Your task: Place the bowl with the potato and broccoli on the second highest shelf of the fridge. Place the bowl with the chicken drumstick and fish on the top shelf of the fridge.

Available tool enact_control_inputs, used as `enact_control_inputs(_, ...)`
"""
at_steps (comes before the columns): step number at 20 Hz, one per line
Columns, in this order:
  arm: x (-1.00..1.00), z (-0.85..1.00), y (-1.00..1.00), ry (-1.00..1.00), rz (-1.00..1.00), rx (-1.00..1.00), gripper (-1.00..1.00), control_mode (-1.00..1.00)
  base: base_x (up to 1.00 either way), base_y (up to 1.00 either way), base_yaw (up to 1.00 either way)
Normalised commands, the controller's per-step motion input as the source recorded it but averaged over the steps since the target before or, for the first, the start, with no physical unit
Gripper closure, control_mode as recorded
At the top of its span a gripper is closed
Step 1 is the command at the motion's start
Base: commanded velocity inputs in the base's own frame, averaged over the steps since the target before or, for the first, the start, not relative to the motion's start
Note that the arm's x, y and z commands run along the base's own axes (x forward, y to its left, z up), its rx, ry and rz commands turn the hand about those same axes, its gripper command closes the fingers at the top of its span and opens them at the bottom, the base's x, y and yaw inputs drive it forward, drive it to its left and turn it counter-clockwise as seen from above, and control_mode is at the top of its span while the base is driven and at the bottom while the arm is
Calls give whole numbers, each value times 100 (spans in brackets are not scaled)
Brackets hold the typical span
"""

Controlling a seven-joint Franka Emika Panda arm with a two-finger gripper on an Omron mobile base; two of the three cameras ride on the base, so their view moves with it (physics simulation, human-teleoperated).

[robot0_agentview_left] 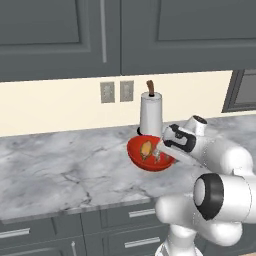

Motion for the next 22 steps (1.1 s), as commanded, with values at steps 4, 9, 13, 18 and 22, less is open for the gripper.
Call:
enact_control_inputs(4,-83,96,-15,-4,-6,0,100,-100,0,0,0)
enact_control_inputs(9,-100,100,-25,0,-13,0,100,-100,0,0,0)
enact_control_inputs(13,-100,100,-36,-2,-20,0,100,-100,0,0,0)
enact_control_inputs(18,-98,100,-39,-9,-33,4,100,-100,0,0,0)
enact_control_inputs(22,-82,64,-26,-19,-39,5,100,-100,0,0,0)
